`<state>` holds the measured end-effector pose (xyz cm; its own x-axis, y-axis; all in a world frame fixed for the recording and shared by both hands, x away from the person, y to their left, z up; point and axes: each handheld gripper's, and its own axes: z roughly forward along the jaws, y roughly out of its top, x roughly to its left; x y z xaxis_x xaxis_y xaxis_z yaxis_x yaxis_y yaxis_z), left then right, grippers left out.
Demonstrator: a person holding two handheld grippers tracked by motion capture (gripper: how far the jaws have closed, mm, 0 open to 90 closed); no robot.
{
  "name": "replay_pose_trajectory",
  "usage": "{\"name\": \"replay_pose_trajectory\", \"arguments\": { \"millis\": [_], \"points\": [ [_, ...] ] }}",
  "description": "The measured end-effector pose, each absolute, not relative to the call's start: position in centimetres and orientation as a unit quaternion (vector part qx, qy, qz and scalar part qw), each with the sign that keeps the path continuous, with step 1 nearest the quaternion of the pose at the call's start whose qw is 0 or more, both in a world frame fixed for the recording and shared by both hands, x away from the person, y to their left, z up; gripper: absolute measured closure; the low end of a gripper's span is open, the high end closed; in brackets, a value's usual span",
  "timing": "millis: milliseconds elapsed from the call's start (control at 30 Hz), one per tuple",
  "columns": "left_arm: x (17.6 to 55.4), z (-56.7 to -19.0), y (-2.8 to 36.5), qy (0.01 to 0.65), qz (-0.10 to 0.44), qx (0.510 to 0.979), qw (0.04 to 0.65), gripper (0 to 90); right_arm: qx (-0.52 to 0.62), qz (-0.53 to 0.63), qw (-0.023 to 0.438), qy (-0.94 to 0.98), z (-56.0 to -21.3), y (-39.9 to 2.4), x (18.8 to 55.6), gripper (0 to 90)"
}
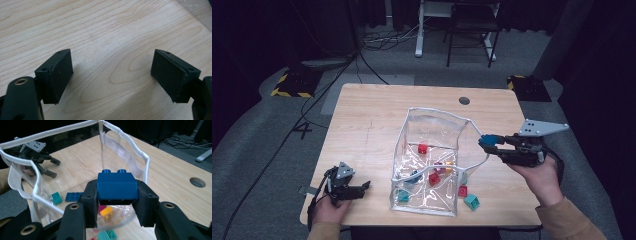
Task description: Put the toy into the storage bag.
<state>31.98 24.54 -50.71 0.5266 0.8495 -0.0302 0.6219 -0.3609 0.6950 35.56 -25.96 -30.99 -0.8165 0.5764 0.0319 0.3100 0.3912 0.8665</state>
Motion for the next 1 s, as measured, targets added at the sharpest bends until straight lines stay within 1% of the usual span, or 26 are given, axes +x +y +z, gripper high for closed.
{"name": "replay_pose_trajectory", "arguments": {
  "millis": [633, 1000],
  "points": [
    [32.0, -50.7, 24.5, 0.456, 0.17, 0.807, 0.334, 18.2, 0.234, 0.494, 0.126, 0.828, -28.9, -20.7, 38.2, 58.7],
    [32.0, -50.7, 24.5, 0.455, 0.17, 0.807, 0.334, 18.2, 0.228, 0.484, 0.121, 0.836, -28.8, -18.2, 39.6, 58.7]
  ]
}}
